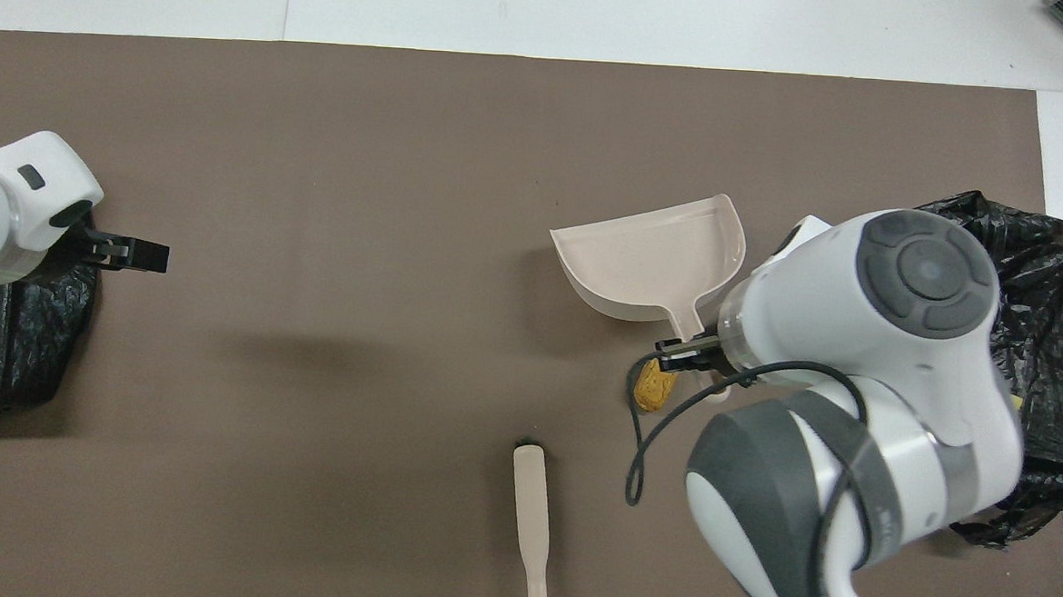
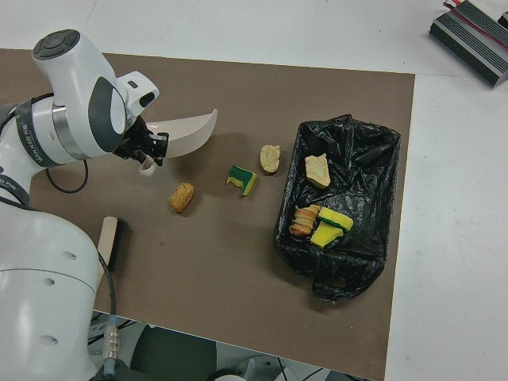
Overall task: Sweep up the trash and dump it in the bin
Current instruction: 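Bring the empty dustpan back and set it down with the right gripper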
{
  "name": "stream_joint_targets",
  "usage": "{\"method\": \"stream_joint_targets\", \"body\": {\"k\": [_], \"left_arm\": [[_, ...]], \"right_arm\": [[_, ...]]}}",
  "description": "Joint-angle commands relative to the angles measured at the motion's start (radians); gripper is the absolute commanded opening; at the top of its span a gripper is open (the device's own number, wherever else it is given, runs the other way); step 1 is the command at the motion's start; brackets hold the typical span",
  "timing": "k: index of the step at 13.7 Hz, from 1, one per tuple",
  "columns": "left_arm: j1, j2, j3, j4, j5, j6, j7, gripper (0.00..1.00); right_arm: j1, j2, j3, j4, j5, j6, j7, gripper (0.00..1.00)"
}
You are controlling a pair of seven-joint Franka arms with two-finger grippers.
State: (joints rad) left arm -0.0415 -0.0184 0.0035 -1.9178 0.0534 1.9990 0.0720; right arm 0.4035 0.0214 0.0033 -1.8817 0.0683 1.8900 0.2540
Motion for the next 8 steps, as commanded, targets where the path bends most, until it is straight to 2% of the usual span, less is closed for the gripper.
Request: {"method": "stream_joint_targets", "body": {"k": [1,4,8], "left_arm": [[0.031,0.015,-0.014,0.17,0.013,-0.185,0.063,1.0],[0.064,0.011,-0.01,0.296,0.0,-0.351,0.11,1.0],[0.065,0.009,-0.014,0.39,-0.017,-0.46,0.132,1.0]], "right_arm": [[0.04,0.061,-0.008,0.009,0.044,0.131,0.102,0.0],[0.118,0.148,-0.006,0.036,0.047,0.243,0.2,0.0],[0.164,0.236,-0.005,0.084,0.028,0.325,0.264,0.0]]}}
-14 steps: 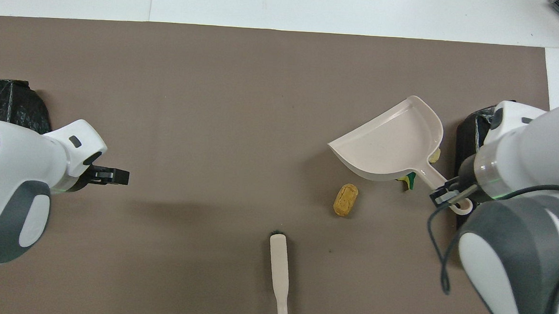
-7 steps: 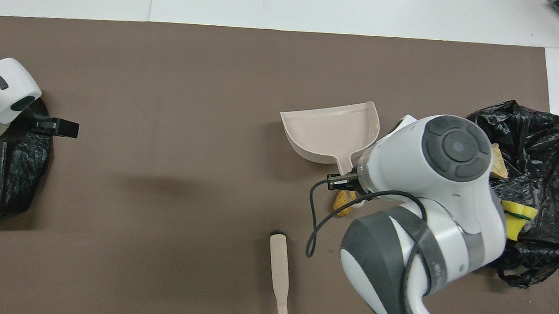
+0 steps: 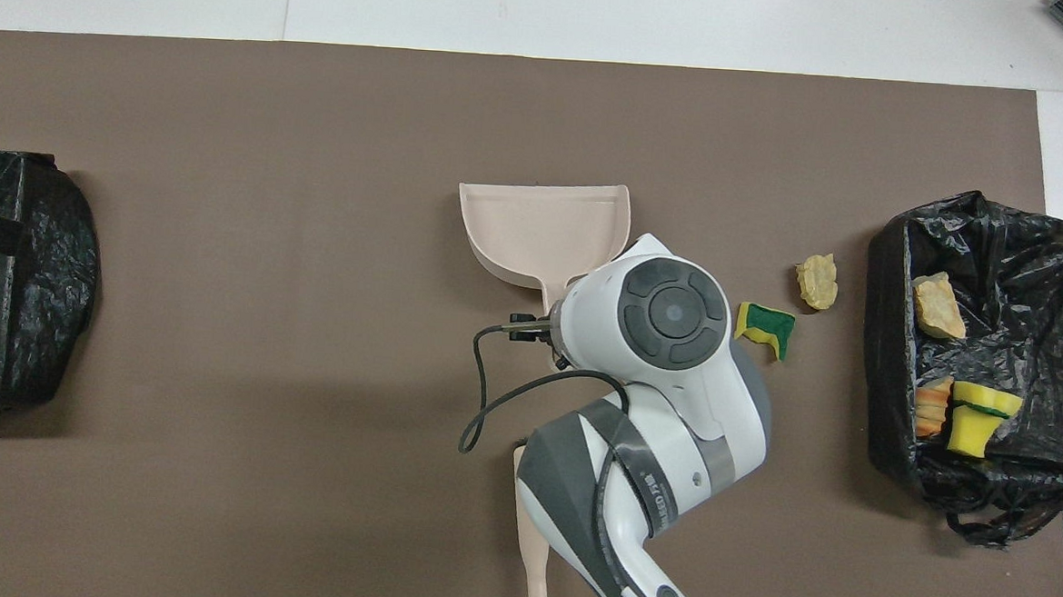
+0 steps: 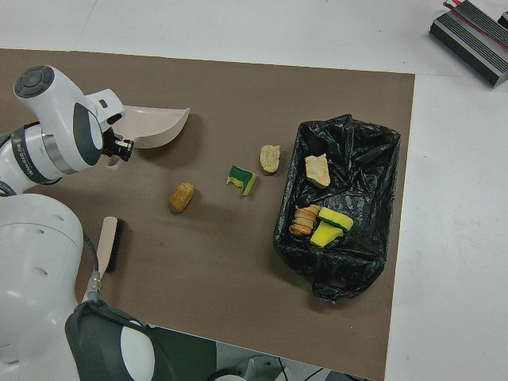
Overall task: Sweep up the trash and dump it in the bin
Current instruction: 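Bring the empty dustpan back and set it down with the right gripper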
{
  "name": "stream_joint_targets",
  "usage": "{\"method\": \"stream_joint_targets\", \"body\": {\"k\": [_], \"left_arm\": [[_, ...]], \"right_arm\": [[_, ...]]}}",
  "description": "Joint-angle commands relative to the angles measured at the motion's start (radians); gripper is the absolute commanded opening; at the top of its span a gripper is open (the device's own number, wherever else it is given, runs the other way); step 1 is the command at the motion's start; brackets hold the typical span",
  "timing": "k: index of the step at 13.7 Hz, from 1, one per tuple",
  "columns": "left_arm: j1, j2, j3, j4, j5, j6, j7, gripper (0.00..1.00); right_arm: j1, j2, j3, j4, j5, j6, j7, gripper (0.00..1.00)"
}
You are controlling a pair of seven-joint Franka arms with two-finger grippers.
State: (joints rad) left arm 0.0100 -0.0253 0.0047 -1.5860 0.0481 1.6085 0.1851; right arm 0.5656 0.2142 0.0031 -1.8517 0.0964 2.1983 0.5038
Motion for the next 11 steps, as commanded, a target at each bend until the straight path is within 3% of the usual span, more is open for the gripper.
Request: {"method": "stream_joint_targets", "body": {"k": [1,4,11], "left_arm": [[0.008,0.009,-0.017,0.055,-0.013,-0.074,0.019,1.0],[0.005,-0.01,-0.025,0.046,-0.014,-0.084,0.01,1.0],[0.018,-0.011,-0.019,0.047,-0.013,-0.084,0.01,1.0]], "right_arm": [[0.025,0.06,-0.006,0.054,-0.006,0.027,0.016,0.0],[0.059,0.106,-0.008,0.051,-0.079,0.044,0.03,0.0],[0.062,0.123,-0.005,0.028,-0.075,0.071,0.177,0.0]]}}
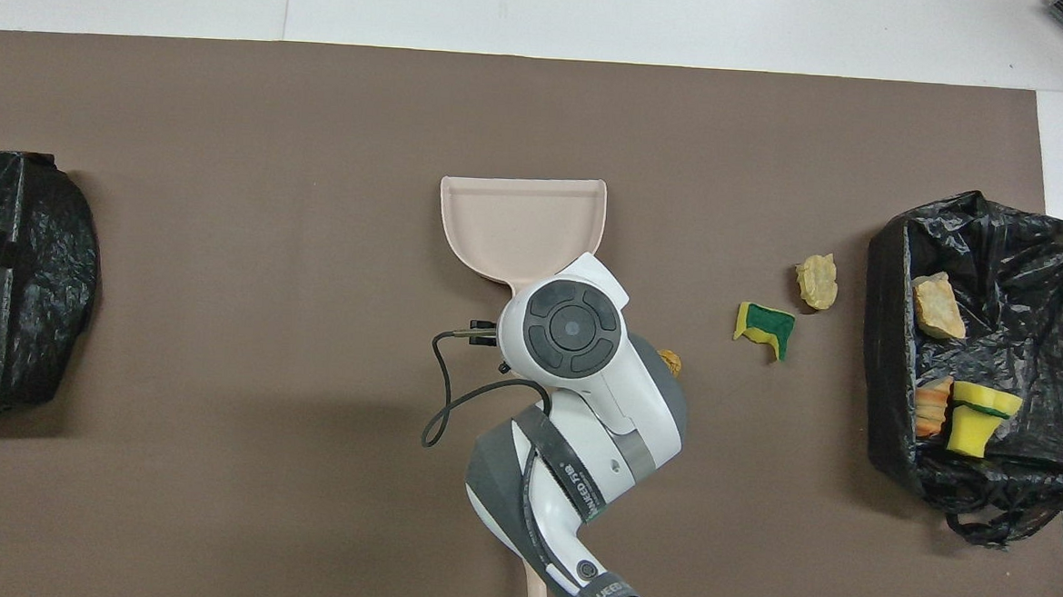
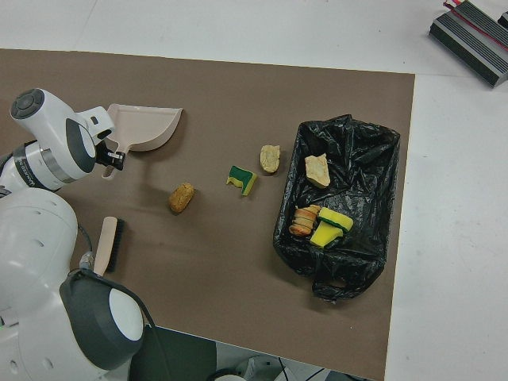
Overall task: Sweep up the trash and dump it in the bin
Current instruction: 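Bring the empty dustpan back and set it down with the right gripper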
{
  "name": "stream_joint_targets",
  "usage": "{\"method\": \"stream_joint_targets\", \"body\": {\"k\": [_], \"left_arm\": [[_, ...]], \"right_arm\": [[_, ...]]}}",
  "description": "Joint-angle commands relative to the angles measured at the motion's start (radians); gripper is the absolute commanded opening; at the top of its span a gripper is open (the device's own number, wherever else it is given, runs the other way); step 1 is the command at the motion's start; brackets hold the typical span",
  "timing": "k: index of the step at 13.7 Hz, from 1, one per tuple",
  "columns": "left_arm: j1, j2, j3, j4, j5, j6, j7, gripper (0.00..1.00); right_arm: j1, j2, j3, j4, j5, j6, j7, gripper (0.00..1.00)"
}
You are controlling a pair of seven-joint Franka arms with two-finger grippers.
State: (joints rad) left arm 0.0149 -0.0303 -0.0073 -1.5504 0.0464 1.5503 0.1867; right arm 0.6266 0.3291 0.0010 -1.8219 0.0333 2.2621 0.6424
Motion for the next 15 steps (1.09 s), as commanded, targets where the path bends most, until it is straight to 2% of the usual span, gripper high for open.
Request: {"method": "stream_joint_targets", "body": {"k": [1,2,6,11,13,15], "left_arm": [[0.011,-0.007,-0.007,0.012,-0.011,-0.024,0.008,1.0],[0.01,-0.007,-0.007,0.012,-0.011,-0.026,0.008,1.0],[0.013,-0.007,-0.007,0.012,-0.011,-0.026,0.008,1.0],[0.013,-0.007,-0.007,0.012,-0.011,-0.024,0.008,1.0],[0.013,-0.007,-0.007,0.012,-0.011,-0.026,0.008,1.0],[0.013,-0.007,-0.007,0.012,-0.011,-0.024,0.008,1.0]], "right_arm": [[0.001,0.008,-0.003,0.001,-0.006,0.001,0.036,0.34],[0.001,0.007,-0.001,0.003,-0.01,-0.006,0.025,0.99],[-0.008,-0.059,-0.001,0.013,-0.003,-0.077,-0.041,1.0],[0.005,-0.156,0.016,-0.011,0.013,-0.333,-0.148,1.0],[0.013,-0.218,0.027,-0.106,0.103,-0.357,-0.168,1.0],[0.03,-0.28,0.027,-0.213,0.123,-0.355,-0.197,1.0]]}}
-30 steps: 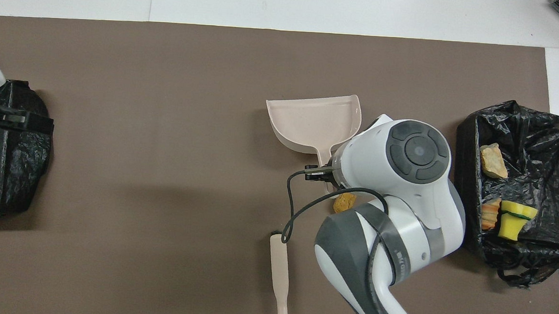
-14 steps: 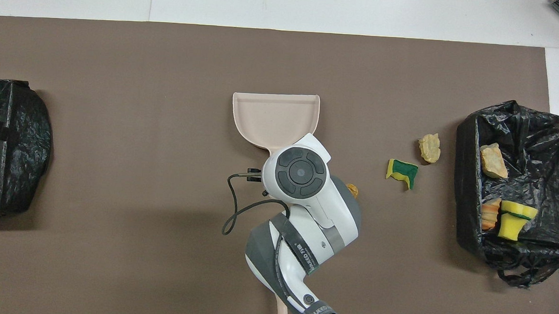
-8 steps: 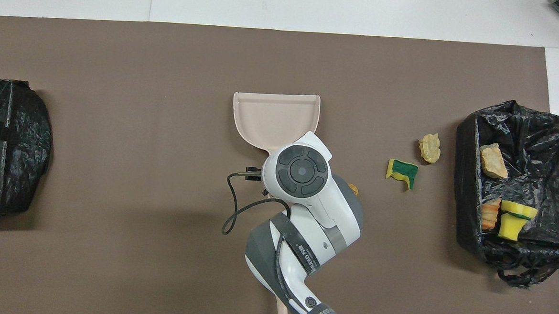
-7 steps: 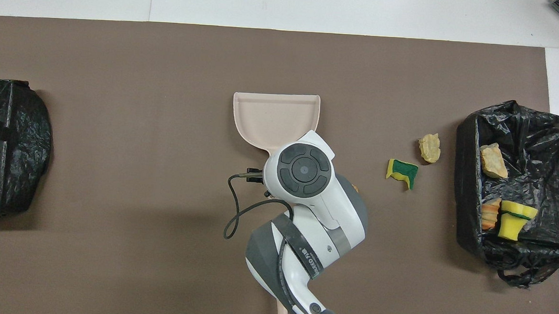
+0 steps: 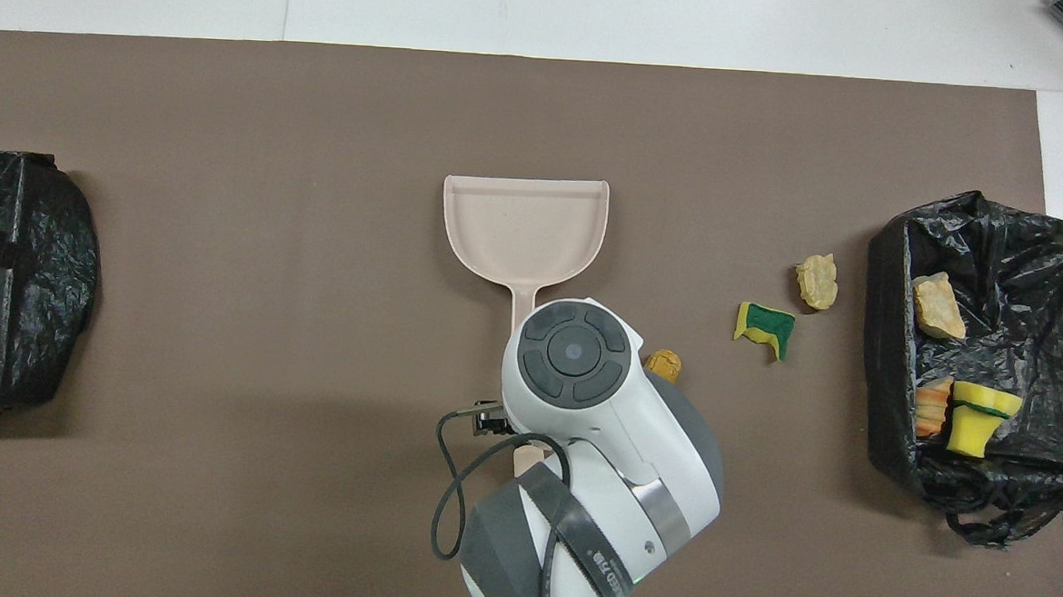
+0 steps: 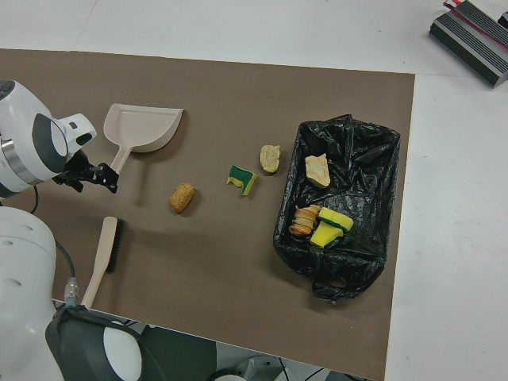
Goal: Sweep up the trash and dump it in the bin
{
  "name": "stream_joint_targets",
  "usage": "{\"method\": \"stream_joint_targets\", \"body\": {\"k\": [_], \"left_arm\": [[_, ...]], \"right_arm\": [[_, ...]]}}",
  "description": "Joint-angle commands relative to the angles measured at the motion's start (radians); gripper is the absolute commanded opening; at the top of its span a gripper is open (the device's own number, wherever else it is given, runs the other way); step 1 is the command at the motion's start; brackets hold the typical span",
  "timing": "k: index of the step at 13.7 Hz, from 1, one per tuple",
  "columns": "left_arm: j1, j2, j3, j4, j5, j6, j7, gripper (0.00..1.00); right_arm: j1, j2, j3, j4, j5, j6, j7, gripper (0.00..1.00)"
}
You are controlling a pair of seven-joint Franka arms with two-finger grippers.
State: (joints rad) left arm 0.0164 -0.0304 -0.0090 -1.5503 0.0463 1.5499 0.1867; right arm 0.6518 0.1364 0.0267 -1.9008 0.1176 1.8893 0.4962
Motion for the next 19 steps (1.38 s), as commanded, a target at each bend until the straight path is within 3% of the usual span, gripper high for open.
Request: {"method": "stream_joint_targets", "body": {"k": [1,4,6,8,11,18,19], "left_arm": [[0.011,-0.006,-0.005,0.012,-0.011,-0.025,0.008,1.0],[0.011,-0.006,-0.005,0.012,-0.011,-0.025,0.008,1.0],[0.011,-0.006,-0.005,0.012,-0.011,-0.025,0.008,1.0],[0.011,-0.006,-0.005,0.012,-0.011,-0.025,0.008,1.0],[0.011,-0.006,-0.005,0.012,-0.011,-0.024,0.008,1.0],[0.011,-0.006,-0.005,0.012,-0.011,-0.025,0.008,1.0],[0.011,-0.006,-0.005,0.012,-0.011,-0.025,0.008,1.0]], "right_arm": [[0.015,-0.113,0.001,-0.179,0.057,0.017,-0.071,1.0],[0.046,-0.173,0.001,-0.283,0.114,0.027,-0.12,1.0],[0.106,-0.175,0.001,-0.317,0.163,0.036,-0.093,1.0],[0.178,-0.17,0.001,-0.368,0.203,0.121,-0.032,1.0],[0.216,-0.172,0.001,-0.441,0.203,0.157,0.019,1.0],[0.239,-0.199,0.001,-0.489,0.255,0.186,0.149,1.0],[0.241,-0.199,0.001,-0.489,0.27,0.188,0.174,0.9]]}}
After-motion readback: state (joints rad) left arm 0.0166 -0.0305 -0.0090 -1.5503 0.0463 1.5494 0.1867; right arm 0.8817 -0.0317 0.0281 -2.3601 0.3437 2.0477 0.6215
